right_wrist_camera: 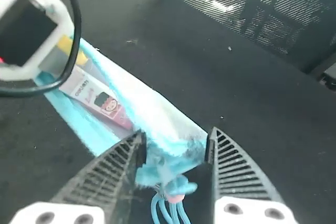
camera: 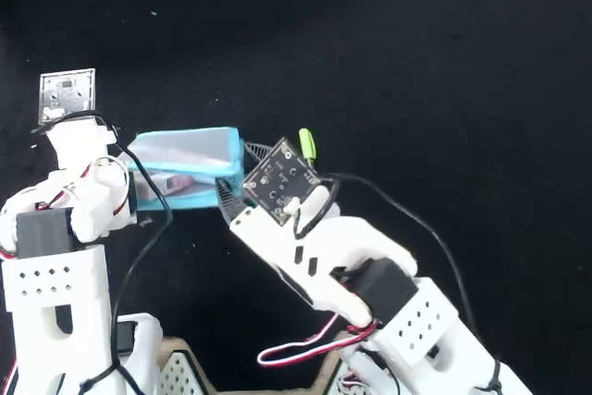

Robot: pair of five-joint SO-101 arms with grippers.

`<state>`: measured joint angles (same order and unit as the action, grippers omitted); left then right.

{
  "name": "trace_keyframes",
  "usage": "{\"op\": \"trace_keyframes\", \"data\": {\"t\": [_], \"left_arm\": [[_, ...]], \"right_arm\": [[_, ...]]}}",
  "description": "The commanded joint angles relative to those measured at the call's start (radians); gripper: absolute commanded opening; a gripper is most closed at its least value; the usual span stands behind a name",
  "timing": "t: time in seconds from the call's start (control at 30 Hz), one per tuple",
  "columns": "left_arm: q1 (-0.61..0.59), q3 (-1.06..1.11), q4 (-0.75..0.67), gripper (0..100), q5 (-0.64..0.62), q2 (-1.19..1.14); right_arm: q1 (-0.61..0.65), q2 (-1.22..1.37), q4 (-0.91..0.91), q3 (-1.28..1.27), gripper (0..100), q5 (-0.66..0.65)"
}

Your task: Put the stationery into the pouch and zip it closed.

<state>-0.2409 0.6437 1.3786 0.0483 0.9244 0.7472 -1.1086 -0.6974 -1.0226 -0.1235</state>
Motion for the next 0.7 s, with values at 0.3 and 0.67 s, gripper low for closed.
{"op": "trace_keyframes", "data": {"t": [0.3, 0.67], "left_arm": [[-0.008, -0.179, 0.032, 3, 0.002, 0.098], [0.084, -0.171, 0.031, 3, -0.049, 0.091]], "right_arm": [[0.003, -0.008, 0.011, 0.025, 15.1, 0.008], [-0.163, -0.007, 0.109, 0.113, 1.1, 0.012]]}}
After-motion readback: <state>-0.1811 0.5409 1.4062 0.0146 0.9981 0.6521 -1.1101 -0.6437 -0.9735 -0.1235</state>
